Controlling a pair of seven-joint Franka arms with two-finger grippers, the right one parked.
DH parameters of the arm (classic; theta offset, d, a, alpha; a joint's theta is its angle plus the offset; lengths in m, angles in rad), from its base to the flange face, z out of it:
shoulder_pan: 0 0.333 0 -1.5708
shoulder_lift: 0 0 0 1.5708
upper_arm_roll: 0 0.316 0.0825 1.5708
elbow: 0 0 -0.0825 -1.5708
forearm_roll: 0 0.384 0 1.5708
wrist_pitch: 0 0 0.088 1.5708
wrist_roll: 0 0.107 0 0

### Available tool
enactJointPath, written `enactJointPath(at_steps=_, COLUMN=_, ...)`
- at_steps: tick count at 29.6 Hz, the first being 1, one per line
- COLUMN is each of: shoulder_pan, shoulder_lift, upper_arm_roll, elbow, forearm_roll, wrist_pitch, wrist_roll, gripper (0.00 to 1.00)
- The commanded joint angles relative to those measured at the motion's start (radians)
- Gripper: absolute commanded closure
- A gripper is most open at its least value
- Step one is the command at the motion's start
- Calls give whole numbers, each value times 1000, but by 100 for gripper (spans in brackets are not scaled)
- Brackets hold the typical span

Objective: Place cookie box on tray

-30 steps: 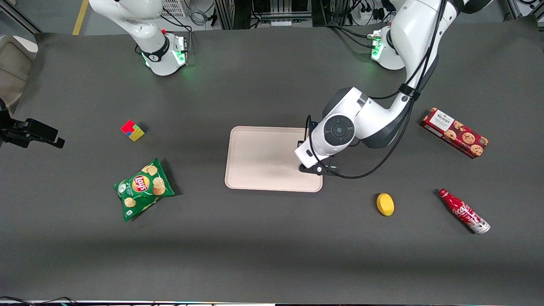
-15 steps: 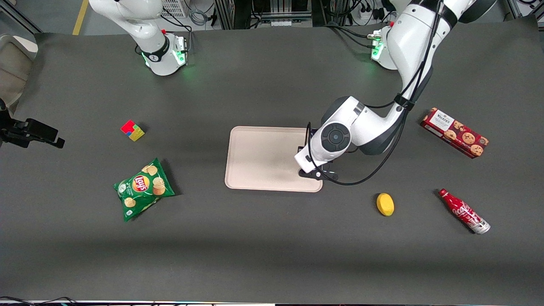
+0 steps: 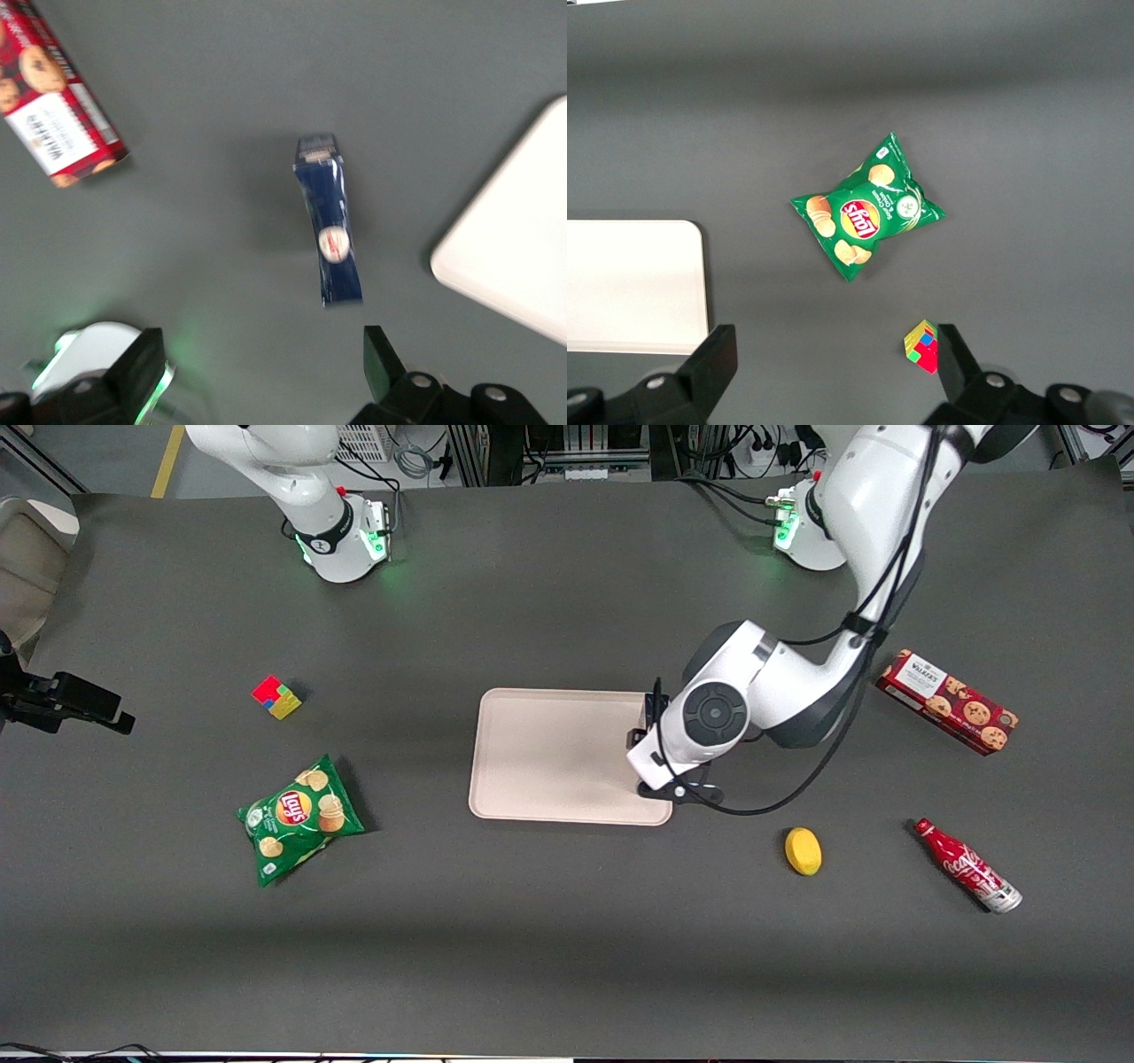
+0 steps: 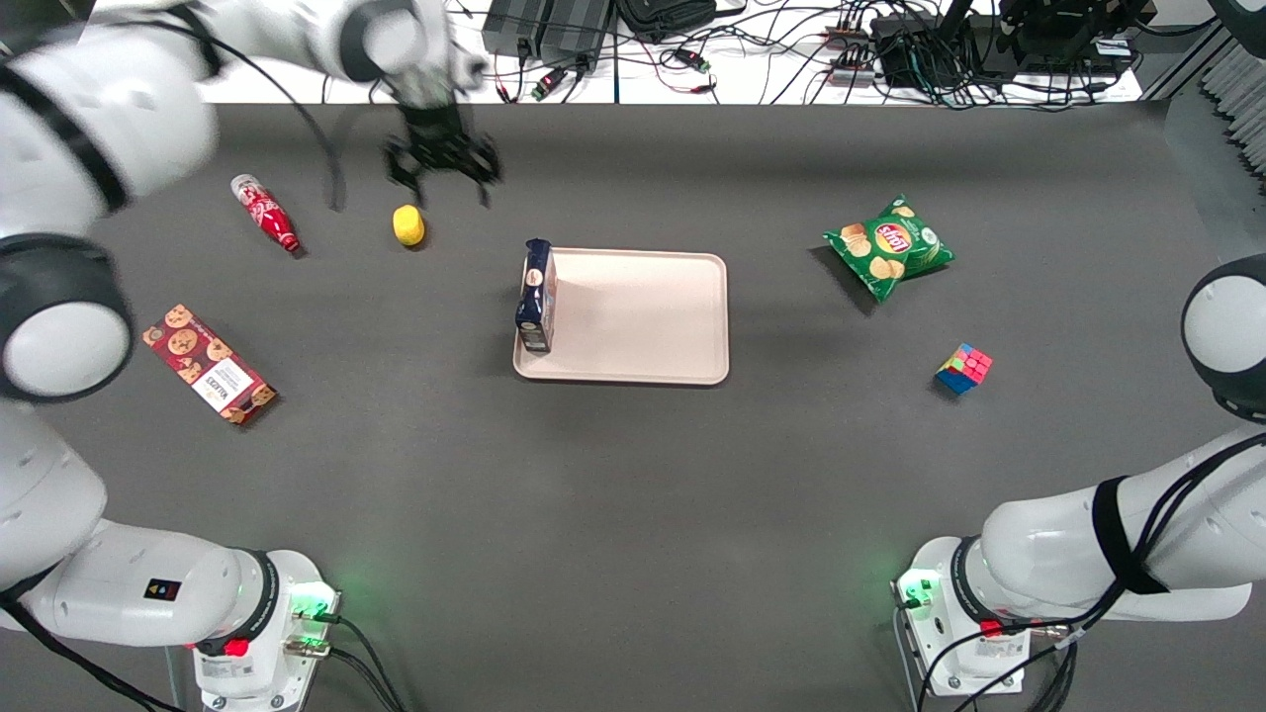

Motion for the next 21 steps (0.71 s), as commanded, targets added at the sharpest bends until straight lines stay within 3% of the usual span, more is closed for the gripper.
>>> enactJointPath(at_steps=1, shoulder_pan=-1, shoulder_lift=-249, upper_arm_roll=98, elbow=-31, forearm_roll=-45, wrist_pitch=-171, wrist_roll=5, gripper=0)
enactJointPath(at_steps=5, shoulder_pan=11, shoulder_lift=-402, upper_arm_roll=193, elbow=-33, forearm_roll=-41, wrist_pitch=-312, wrist_roll=37, gripper=0)
enactJointPath(at_steps=12, shoulder_pan=19, shoulder_lift=-582, upper_arm_roll=368, elbow=-77, forearm_roll=-31, wrist_pitch=-388, wrist_roll=251, gripper=0)
enactJointPath(at_steps=16, shoulder_pan=22, shoulder_lift=-668, upper_arm_roll=444, elbow=-171, forearm_roll=18, wrist_pitch=-359, wrist_roll=402, gripper=0)
enactJointPath(at_steps=21, shoulder_pan=30, shoulder_lift=-752, upper_arm_roll=477, elbow=-327, forearm_roll=64, wrist_pitch=-232, wrist_roll=431, gripper=0)
